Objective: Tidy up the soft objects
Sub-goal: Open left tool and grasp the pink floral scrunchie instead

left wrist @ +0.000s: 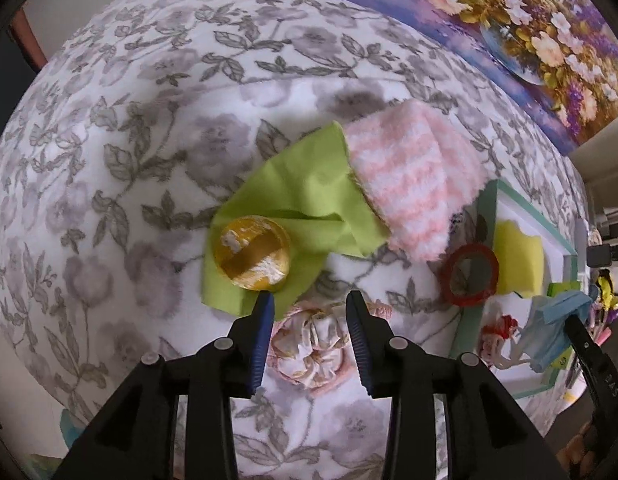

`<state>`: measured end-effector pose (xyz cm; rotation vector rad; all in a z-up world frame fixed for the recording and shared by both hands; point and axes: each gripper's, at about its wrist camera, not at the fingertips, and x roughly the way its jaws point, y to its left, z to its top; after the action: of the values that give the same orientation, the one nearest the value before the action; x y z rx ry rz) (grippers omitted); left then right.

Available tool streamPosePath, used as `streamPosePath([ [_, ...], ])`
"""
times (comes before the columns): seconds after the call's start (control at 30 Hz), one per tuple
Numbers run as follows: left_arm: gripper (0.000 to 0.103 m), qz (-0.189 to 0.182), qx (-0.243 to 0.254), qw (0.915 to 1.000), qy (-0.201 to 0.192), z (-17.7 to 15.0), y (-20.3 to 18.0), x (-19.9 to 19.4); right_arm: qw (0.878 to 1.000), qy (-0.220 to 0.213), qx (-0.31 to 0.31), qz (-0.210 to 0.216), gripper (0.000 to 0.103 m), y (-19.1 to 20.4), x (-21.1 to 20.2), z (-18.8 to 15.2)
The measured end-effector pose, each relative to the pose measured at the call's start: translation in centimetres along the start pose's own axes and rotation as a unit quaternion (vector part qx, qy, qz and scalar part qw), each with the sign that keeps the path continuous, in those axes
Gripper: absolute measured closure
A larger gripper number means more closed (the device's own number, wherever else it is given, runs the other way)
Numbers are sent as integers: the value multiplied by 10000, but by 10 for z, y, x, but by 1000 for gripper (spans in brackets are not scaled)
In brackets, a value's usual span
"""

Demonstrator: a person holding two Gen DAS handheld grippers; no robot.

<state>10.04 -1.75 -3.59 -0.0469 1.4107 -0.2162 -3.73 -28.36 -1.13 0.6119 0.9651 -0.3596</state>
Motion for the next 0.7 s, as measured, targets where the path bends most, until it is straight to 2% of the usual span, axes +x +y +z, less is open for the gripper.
streamPosePath([
  [0.1, 64, -68, 73, 9999, 65, -2, -6, 3, 10000, 0, -2, -15, 98, -1, 0, 0],
  [0.23, 63, 123, 419, 9984, 346, -6, -23, 20, 10000, 2, -2, -16, 98, 0, 0, 1],
  [0.27, 61, 146, 476, 9978, 426, -8, -25, 25, 10000, 1, -1, -14, 98, 0, 0, 1],
  [0.33, 50, 261, 616, 9962, 550, -11, -31, 33, 10000, -2, 2, -11, 98, -1, 0, 1],
  [0.47, 50, 427, 803, 9931, 737, -16, -37, 45, 10000, 3, -2, -11, 98, -1, 0, 1],
  [0.5, 52, 451, 854, 9922, 788, -18, -38, 49, 10000, 5, 1, -6, 98, -1, 0, 1],
  [0.63, 75, 489, 1112, 9890, 841, -23, -47, 59, 10000, 18, 6, -7, 98, -1, 1, 1],
  [0.7, 79, 392, 1168, 9892, 800, -23, -51, 56, 10000, 35, 29, -5, 98, -2, 2, 2],
])
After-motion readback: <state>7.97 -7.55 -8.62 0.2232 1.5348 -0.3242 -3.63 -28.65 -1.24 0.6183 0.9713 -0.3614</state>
